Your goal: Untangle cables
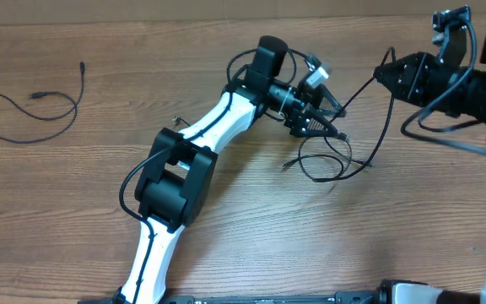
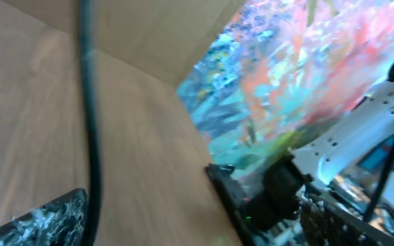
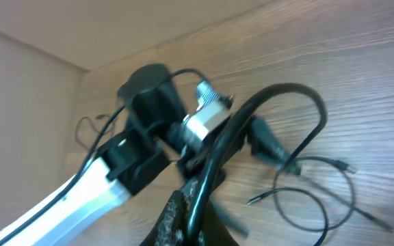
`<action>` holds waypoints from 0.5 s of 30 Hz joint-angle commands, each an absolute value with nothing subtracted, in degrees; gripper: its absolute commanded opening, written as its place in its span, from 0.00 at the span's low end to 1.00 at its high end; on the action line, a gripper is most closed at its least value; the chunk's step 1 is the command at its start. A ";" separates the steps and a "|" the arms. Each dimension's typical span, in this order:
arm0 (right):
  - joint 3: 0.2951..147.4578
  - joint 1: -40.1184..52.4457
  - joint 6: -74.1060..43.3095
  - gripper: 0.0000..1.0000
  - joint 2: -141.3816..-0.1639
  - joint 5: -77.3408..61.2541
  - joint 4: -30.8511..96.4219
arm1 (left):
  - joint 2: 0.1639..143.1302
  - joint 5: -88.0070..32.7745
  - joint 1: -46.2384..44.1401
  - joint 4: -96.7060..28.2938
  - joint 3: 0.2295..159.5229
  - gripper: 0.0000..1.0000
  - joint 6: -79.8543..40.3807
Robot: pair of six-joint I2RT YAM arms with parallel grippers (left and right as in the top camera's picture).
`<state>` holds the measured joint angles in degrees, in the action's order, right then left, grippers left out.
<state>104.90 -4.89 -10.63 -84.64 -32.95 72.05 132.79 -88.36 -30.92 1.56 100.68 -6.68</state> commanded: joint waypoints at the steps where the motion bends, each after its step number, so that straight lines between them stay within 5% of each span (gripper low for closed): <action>1: 106.19 -5.34 -9.96 0.04 -87.24 -28.47 70.67 | 131.07 -90.65 -31.53 1.76 100.49 0.99 -10.00; 15: 106.19 -5.34 -13.98 0.04 -95.77 -22.63 56.45 | 130.96 -90.67 -34.17 1.76 100.49 1.00 -12.49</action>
